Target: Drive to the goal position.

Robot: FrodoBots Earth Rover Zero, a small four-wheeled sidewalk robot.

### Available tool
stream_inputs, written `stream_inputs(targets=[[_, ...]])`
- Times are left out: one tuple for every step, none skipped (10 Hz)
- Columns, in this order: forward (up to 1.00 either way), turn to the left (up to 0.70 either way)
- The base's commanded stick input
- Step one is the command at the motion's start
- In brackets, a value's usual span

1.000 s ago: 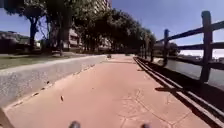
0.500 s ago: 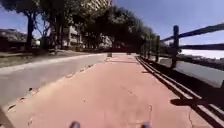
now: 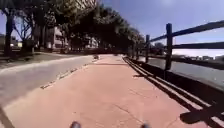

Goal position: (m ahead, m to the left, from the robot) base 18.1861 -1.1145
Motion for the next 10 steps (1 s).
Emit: stream_inputs(targets=[[1.0, 0.0], [1.0, 0.0], [1.0, 0.0], [1.0, 0.0], [1.0, 0.0], [1.0, 0.0], [1.0, 0.0], [1.0, 0.0], [1.0, 0.0], [1.0, 0.0]])
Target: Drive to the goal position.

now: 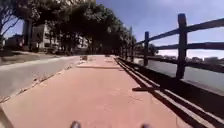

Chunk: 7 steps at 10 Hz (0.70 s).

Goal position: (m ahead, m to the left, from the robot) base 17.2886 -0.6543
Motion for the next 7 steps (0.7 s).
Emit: stream_inputs(targets=[[1.0, 0.0], [1.0, 0.0], [1.0, 0.0], [1.0, 0.0], [1.0, 0.0], [1.0, 0.0], [1.0, 0.0]])
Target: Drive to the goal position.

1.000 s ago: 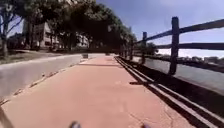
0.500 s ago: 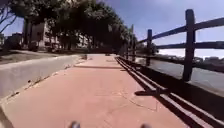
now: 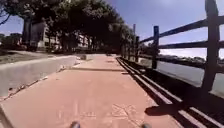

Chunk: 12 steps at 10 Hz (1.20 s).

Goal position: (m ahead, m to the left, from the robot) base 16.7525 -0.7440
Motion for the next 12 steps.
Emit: stream_inputs(targets=[[1.0, 0.0], [1.0, 0.0], [1.0, 0.0], [1.0, 0.0], [1.0, 0.0], [1.0, 0.0], [1.0, 0.0], [1.0, 0.0], [1.0, 0.0], [1.0, 0.0], [1.0, 0.0], [1.0, 0.0]])
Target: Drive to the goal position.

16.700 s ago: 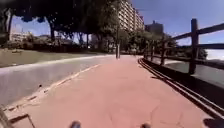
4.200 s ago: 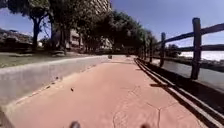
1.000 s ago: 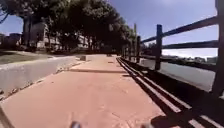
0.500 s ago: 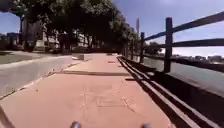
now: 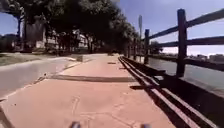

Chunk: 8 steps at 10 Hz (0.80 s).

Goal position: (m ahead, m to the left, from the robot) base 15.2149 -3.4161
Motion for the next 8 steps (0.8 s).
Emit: stream_inputs(targets=[[1.0, 0.0], [1.0, 0.0], [0.93, 0.0], [0.85, 0.0], [0.85, 0.0], [0.85, 0.0], [0.85, 0.0], [0.85, 0.0]])
